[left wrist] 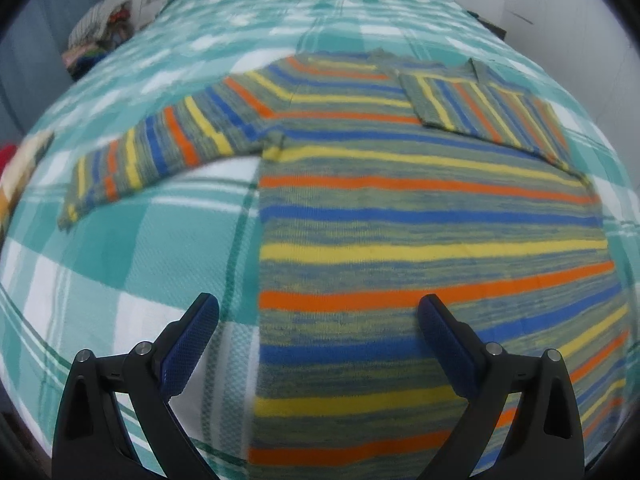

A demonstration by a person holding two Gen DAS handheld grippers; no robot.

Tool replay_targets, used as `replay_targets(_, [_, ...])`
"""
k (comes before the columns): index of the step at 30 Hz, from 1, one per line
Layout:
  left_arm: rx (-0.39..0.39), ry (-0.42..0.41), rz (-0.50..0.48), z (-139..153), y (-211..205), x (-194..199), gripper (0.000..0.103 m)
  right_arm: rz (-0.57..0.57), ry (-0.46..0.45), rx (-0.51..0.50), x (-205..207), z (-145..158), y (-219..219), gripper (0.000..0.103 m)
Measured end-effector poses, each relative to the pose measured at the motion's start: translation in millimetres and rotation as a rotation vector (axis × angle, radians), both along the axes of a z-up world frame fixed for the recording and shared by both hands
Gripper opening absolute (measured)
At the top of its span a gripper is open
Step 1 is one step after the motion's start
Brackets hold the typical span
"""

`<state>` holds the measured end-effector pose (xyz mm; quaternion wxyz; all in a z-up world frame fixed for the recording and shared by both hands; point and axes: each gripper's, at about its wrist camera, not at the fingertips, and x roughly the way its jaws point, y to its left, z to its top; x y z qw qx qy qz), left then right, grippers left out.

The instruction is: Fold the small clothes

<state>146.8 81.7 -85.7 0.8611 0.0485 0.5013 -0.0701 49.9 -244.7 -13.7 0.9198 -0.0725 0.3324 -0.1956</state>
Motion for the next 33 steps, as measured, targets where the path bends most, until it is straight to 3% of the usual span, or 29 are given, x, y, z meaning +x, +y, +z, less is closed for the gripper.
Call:
replay_targets(4, [-0.015,0.052,0.021,-13.9,2.4,4.3,0.101,0.001,-0.001,-0.003,-0.4,0.5,0.7,0.082])
replay_targets(17, [0.036,0.03,0.011,-19.6,-2.8,1.1,0.103,0.005,-0.002,-0.005,0.4,1.5,-0.1,0.082])
replay_targets(26, [0.029,0.031,0.001,-12.7,-0.6,2.6,0.102,0.025,0.015,-0.002,4.0,-5.8,1.6,0.082])
replay_targets(33, [0.084,-0.136,-0.012,16.5,-8.7,-9.4,0.102,0.033,0.011,0.001,3.6,-8.2,5.0,0.082])
